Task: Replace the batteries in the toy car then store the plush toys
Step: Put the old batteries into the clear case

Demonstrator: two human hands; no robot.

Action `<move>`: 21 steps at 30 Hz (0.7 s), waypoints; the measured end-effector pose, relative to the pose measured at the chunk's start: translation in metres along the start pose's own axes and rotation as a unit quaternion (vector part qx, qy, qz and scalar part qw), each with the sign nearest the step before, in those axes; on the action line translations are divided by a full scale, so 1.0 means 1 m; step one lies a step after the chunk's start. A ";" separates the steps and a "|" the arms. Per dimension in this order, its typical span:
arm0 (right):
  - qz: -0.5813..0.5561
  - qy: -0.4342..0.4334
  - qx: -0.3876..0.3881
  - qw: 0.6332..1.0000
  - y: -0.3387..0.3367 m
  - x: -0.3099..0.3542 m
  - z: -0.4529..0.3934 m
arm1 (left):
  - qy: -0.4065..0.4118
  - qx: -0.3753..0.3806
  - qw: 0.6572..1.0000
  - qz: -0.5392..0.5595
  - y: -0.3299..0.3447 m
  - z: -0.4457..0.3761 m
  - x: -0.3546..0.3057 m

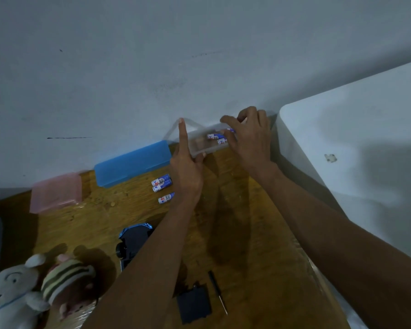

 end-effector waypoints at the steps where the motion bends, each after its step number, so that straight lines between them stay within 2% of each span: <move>1: -0.001 0.008 0.007 1.000 0.000 -0.002 0.004 | -0.003 0.000 1.000 -0.001 0.000 0.000 -0.001; 7: -0.075 0.024 0.081 0.994 0.007 -0.010 0.028 | 0.011 0.028 0.999 -0.014 0.002 0.001 0.005; 9: -0.127 0.093 0.109 0.982 0.007 -0.011 0.033 | 0.009 0.042 0.999 -0.012 0.001 0.002 0.004; 12: -0.194 0.188 0.111 0.957 0.003 -0.011 0.034 | 0.007 0.048 0.999 -0.018 -0.001 0.002 -0.002; 21: -0.166 0.214 0.169 0.948 0.003 -0.013 0.028 | 0.002 0.043 0.999 -0.025 -0.001 0.003 -0.009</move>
Point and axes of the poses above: each hand's wrist, its own z-axis away from the middle knuckle, its own y-axis out of the palm, x = y × z, the point moved 3 cm from there along -z, towards the middle knuckle, and after that the axes turned 11 degrees about z, right-handed, at the moved point
